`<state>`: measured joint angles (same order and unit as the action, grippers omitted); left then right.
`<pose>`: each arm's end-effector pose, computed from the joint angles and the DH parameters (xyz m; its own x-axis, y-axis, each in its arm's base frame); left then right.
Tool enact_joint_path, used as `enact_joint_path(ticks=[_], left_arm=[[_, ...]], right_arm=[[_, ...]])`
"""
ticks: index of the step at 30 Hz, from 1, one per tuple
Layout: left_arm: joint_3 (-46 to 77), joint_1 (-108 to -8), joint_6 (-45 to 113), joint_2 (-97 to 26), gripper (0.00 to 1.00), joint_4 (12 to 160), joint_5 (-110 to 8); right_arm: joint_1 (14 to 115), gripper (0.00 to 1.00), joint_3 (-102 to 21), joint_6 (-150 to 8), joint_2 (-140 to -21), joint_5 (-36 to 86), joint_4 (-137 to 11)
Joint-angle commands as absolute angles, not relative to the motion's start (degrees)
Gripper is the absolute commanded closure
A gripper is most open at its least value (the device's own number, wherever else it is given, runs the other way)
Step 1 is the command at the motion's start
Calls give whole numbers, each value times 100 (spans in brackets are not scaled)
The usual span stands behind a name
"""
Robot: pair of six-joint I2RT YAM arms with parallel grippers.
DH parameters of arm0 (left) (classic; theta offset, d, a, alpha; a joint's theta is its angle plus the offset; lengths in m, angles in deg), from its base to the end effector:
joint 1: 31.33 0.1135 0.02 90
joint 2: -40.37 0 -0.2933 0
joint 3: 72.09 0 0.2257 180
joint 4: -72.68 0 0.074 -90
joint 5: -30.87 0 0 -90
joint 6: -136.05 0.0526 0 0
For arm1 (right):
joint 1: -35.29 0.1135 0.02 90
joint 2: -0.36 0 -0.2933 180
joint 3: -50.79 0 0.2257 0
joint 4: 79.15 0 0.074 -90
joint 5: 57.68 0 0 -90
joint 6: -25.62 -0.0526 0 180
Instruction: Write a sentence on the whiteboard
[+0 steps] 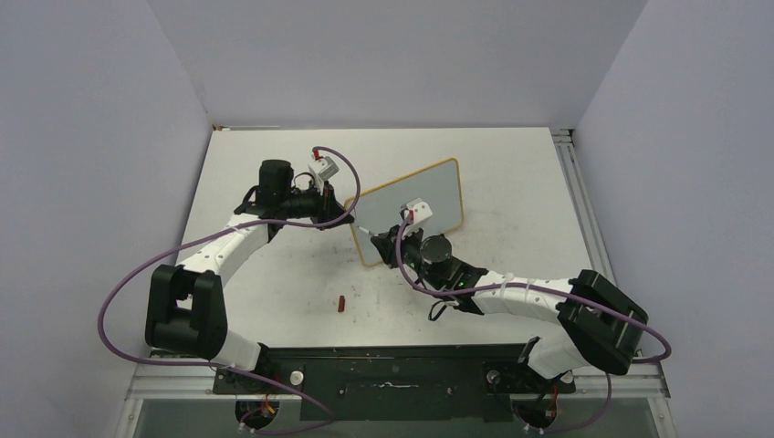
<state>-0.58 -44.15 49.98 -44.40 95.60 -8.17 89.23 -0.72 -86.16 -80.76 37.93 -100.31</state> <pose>0.2829 -0.1063 0.2906 -0.5228 0.1632 -0.8367 0.7887 0.4650 -0.4021 0.1783 0.2362 0.2732 -0.3577 0.1361 -0.9239 -0.6621 0.6607 0.3537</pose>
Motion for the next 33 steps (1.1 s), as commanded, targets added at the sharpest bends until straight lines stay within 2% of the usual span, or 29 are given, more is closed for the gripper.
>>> enact_joint_path(ticks=[1,12,33], left_arm=[[133,-4458,5185,-4319,100,9713,-860],[139,-4469,5198,-4342,100,9732,-886],[177,-4491,5282,-4358,100,9837,-935]], right_arm=[[8978,95,-78,-8667,-7971,3946,-10263],[8996,95,-349,-8437,-7542,4006,-10301],[8851,95,-789,-8342,-8149,3880,-10629]])
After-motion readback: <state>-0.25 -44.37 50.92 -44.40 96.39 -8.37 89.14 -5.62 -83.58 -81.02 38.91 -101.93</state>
